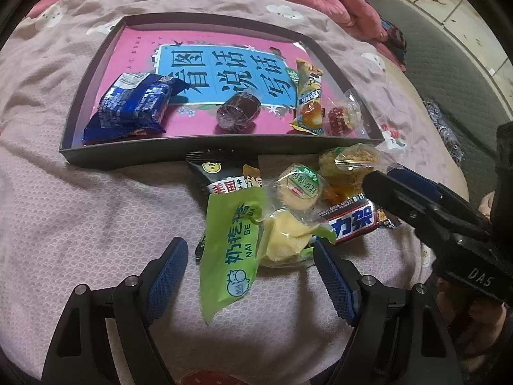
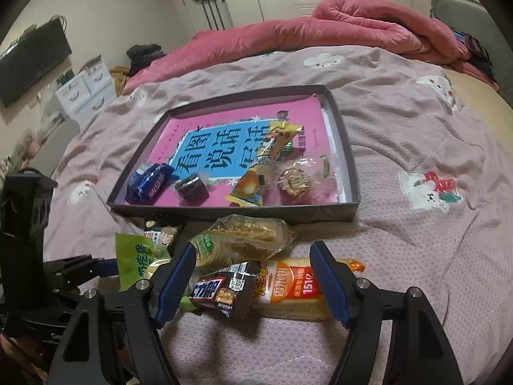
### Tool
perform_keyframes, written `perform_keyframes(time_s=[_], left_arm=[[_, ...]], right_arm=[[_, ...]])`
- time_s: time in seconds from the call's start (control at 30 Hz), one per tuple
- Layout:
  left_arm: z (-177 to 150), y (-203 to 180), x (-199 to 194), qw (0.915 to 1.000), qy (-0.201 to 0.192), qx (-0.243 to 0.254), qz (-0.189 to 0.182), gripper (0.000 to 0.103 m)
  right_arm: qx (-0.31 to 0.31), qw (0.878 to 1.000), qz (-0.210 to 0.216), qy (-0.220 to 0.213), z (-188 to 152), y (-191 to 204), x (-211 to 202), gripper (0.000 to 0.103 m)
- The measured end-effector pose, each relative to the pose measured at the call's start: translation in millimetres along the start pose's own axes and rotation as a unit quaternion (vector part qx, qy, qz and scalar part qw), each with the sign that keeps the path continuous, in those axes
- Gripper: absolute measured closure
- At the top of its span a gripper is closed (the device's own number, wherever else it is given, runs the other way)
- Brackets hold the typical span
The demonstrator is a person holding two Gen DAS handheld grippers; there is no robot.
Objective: Organize snacks
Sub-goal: 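Grasp clear bag of crunchy snack with right tool while left tool approaches green bag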
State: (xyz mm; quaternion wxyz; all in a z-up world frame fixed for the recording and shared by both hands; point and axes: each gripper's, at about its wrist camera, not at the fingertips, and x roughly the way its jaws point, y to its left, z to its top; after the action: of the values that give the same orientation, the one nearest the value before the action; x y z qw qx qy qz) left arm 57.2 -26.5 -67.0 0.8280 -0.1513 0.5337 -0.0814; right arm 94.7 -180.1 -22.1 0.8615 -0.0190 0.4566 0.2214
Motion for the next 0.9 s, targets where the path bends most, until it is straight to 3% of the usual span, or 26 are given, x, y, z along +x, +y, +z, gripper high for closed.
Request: perform_keyframes(time_s=[0.3,0.4,0.53,0.67,0.9], left_arm=[[1,0,3,1.0000,0.002,-0.001,-0.003,0.021],[1,0,4,1.0000,0.002,0.000,-0.003,0.021],[2,0,5,1.0000,0.001,-0.005,-0.004,0.021],[1,0,6,1.0000,0.001,-0.006,-0.001,0.021],[3,-2,7,1.0000,0.001,-0.006,0.000,0.021]], right_arm=[[-0.016,1.000,-0.021,0.017,2,3,20,0.030],[-0.006,1.000,-0.010,0.011,3,-2,23,0.031],[0.011,1.000,0.005,0.010,3,-8,27,0.050],[0.012,1.000,0.003,0.005,2,-10,29,0.058],[0.053,0.998,0.034,-0.013,-1,-25,26,0.062]])
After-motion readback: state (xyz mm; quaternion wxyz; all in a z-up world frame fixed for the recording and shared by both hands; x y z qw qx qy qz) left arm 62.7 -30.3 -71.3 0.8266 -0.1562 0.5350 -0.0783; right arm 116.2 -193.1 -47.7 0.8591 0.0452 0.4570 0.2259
